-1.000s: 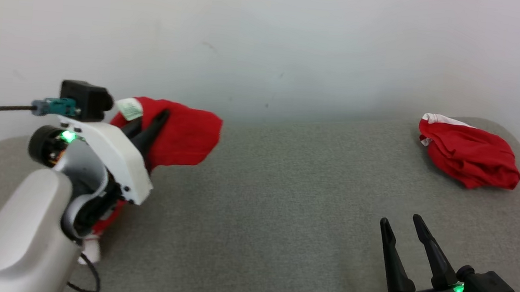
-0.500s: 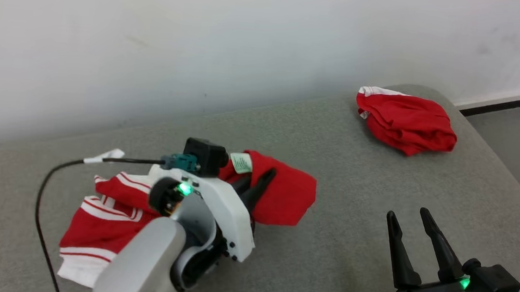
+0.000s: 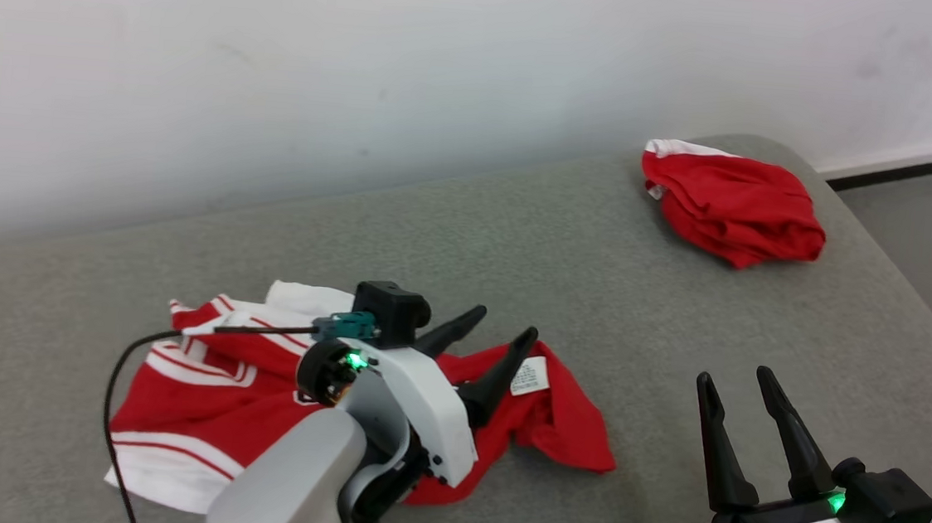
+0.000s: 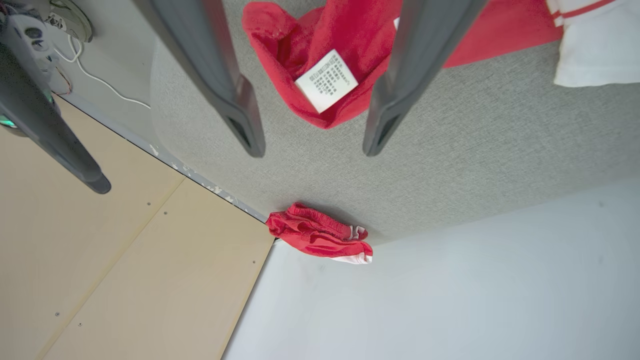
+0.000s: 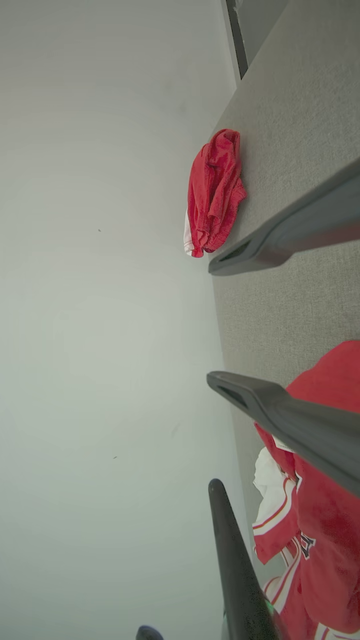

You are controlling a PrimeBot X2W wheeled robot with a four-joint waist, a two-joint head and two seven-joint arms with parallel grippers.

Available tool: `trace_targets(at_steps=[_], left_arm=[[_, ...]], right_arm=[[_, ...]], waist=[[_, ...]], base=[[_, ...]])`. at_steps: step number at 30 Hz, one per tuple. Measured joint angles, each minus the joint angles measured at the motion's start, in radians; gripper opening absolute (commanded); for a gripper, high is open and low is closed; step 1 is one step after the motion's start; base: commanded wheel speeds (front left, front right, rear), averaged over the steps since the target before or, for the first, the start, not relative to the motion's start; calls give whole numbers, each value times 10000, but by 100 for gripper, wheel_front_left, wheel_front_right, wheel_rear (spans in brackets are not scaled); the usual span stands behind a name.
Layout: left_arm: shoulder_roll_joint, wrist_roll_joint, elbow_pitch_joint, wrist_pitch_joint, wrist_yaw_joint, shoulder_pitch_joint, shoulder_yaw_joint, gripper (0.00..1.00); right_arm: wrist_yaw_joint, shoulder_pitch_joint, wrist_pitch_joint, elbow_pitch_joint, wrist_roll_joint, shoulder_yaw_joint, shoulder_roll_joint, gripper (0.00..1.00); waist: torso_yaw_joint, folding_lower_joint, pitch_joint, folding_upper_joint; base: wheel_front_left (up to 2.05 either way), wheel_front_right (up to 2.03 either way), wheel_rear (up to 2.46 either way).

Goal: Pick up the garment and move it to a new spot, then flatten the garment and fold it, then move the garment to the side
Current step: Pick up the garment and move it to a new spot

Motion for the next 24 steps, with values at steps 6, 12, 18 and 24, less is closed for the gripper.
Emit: trace_targets(at_steps=[6, 12, 18, 24], left_arm=[[593, 155, -416, -1151, 127, 228, 309, 100], [1312, 173, -1047, -2290, 639, 1048, 1020, 100], [1916, 117, -1645, -2744, 1066, 2220, 1873, 100], [2242, 777, -3085, -2861, 1764, 3627, 3266, 100]], right_arm=[[0, 97, 0, -38, -12, 65, -151, 100], [0, 188, 0, -75, -12, 58, -230, 100], [0, 314, 0, -109, -12, 130, -244, 100], [0, 591, 0, -215, -12, 29, -276, 100]], waist=[[753, 0, -172, 0], [1498, 0, -330, -1], [1962, 0, -481, -1], [2171, 0, -550, 0]], base=[[0, 0, 0], [0, 0, 0], [0, 0, 0], [0, 0, 0]])
